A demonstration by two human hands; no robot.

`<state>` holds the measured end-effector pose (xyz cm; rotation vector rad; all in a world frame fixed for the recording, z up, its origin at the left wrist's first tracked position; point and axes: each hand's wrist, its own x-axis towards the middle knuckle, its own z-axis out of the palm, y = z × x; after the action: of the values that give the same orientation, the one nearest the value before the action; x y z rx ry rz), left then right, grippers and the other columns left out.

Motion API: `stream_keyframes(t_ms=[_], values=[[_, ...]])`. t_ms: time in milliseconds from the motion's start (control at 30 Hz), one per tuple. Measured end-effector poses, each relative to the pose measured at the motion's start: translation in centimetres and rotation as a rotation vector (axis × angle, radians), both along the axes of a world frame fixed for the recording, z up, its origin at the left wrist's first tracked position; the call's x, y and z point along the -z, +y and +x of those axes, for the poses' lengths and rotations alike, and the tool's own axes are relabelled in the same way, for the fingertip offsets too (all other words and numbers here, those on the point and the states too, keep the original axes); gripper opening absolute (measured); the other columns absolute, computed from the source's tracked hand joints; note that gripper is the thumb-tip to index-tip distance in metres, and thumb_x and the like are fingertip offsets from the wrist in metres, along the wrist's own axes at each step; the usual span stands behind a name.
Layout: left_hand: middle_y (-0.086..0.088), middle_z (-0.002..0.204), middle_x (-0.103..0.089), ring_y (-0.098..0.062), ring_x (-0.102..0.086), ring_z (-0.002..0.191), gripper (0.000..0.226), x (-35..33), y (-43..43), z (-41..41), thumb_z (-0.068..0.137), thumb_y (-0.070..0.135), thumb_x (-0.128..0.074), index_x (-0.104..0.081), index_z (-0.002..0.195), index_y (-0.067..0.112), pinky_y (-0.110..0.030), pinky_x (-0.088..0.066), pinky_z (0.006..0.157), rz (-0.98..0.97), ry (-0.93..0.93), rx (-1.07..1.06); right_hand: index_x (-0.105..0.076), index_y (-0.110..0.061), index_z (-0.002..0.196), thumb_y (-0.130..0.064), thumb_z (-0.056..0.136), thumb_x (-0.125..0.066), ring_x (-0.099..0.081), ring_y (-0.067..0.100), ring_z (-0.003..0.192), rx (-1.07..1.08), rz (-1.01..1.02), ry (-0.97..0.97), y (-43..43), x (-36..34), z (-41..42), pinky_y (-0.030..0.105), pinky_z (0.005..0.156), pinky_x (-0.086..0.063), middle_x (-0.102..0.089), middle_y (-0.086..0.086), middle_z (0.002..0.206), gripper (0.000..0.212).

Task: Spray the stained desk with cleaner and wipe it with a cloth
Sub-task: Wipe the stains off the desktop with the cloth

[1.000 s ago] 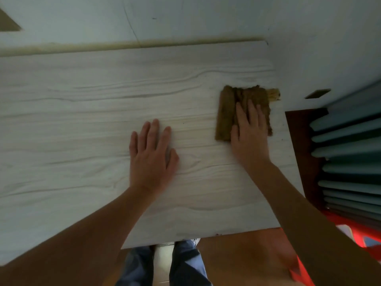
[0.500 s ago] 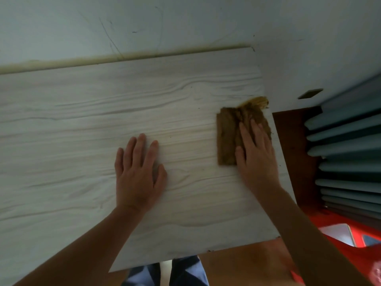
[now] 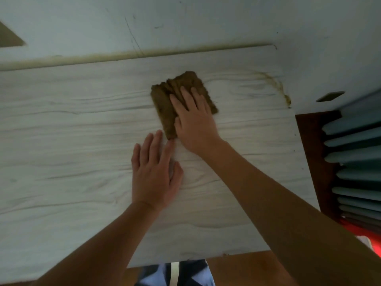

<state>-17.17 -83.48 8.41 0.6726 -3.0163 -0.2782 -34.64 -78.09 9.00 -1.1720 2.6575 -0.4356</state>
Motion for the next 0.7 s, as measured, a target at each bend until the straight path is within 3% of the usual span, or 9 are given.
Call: stream_keyframes(t_ms=[133,233,367,500,600,700], values=[[-0.014,0.164,-0.034,-0.035,-0.027,0.154,0.062,0.0,0.0,0.0,0.095,0.042,-0.040,-0.046,0.151,0.017,-0.057,-0.020,0.124,0.007,0.009,-0.002,-0.042,-0.019,0.152,-0.025,0.098,-0.042,-0.027,0.029,0.149,0.059,-0.068,0.017,3.8,0.4,-2.2,0.041,0.121,-0.020,-0.034,0.010,0.160,0.054],[-0.014,0.164,-0.035,-0.035,-0.029,0.153,0.061,0.0,0.0,0.0,0.094,0.042,-0.042,-0.048,0.150,0.017,-0.057,-0.021,0.124,0.010,0.022,-0.002,-0.035,-0.020,0.155,-0.029,0.100,-0.037,-0.024,0.030,0.150,0.190,0.005,0.056,7.7,0.2,-5.7,0.045,0.122,-0.023,-0.028,0.011,0.163,0.056],[-0.014,0.164,-0.035,-0.035,-0.029,0.153,0.063,0.1,0.0,0.0,0.094,0.042,-0.041,-0.048,0.150,0.017,-0.058,-0.021,0.124,0.017,0.033,-0.004,-0.028,-0.020,0.157,-0.027,0.104,-0.036,-0.020,0.034,0.150,0.406,0.046,0.065,11.5,-0.5,-9.8,0.048,0.123,-0.018,-0.020,0.013,0.165,0.054],[-0.014,0.164,-0.035,-0.035,-0.029,0.153,0.063,0.0,-0.1,-0.1,0.093,0.043,-0.041,-0.048,0.150,0.017,-0.058,-0.021,0.124,0.024,0.021,-0.008,-0.026,-0.020,0.158,-0.024,0.103,-0.036,-0.014,0.036,0.151,0.517,0.030,0.042,9.2,-0.3,-10.8,0.047,0.124,-0.011,-0.017,0.016,0.165,0.056],[-0.014,0.164,-0.036,-0.034,-0.029,0.154,0.063,0.0,-0.1,0.0,0.093,0.043,-0.042,-0.049,0.150,0.017,-0.058,-0.022,0.123,0.023,0.027,-0.002,-0.028,-0.019,0.158,-0.025,0.101,-0.037,-0.013,0.037,0.151,0.481,0.031,0.052,5.1,-0.3,-10.7,0.045,0.125,-0.009,-0.018,0.016,0.165,0.057],[-0.013,0.164,-0.035,-0.034,-0.027,0.154,0.063,0.0,-0.1,0.0,0.093,0.043,-0.042,-0.047,0.151,0.018,-0.057,-0.021,0.124,0.016,0.014,0.001,-0.034,-0.017,0.155,-0.027,0.096,-0.037,-0.017,0.038,0.151,0.281,-0.003,0.033,0.5,-0.5,-8.5,0.042,0.124,-0.010,-0.022,0.018,0.163,0.060]])
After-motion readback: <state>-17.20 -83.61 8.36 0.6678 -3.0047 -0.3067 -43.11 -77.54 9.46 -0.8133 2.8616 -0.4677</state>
